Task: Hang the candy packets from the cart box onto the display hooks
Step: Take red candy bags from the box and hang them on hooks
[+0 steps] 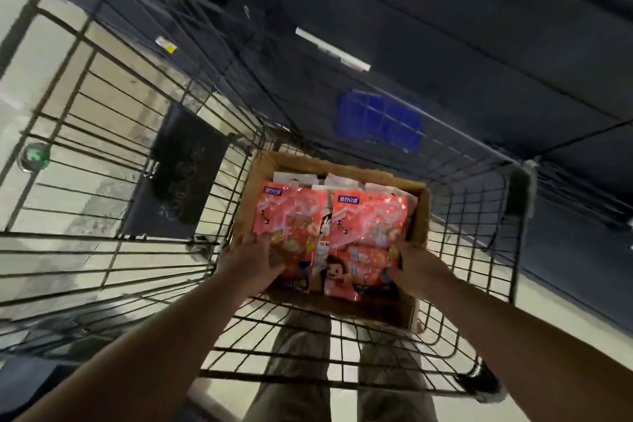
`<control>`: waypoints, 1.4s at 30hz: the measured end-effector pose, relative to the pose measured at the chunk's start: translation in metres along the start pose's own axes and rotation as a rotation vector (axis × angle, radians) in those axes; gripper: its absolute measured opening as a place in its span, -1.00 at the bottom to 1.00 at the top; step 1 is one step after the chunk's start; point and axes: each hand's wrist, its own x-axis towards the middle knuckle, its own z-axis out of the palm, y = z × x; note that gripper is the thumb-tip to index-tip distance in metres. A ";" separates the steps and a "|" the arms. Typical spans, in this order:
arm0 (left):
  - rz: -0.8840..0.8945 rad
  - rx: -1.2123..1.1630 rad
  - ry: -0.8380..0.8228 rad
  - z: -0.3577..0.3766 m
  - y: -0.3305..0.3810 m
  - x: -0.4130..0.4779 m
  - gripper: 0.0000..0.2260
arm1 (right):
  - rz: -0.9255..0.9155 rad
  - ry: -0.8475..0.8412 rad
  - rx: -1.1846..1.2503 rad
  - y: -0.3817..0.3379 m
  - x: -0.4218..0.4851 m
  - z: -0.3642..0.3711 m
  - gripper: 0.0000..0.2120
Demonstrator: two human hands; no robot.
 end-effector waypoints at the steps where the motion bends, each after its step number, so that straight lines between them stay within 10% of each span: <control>1: -0.007 -0.021 -0.003 0.003 -0.003 0.008 -0.35 | 0.019 0.001 0.042 -0.002 0.007 0.005 -0.38; 14: -0.207 -0.346 -0.091 0.067 -0.022 0.118 -0.12 | 0.387 0.058 0.744 0.002 0.075 0.058 -0.22; 21: -0.322 -0.610 -0.048 0.078 -0.012 0.141 -0.39 | 0.421 0.104 0.810 0.005 0.096 0.071 -0.15; 32: -0.375 -0.724 -0.017 0.078 -0.013 0.142 -0.62 | 0.437 0.240 0.808 0.002 0.094 0.091 -0.35; 42: -0.390 -0.790 0.037 0.080 -0.014 0.115 -0.42 | 0.297 0.220 0.919 0.004 0.086 0.092 -0.73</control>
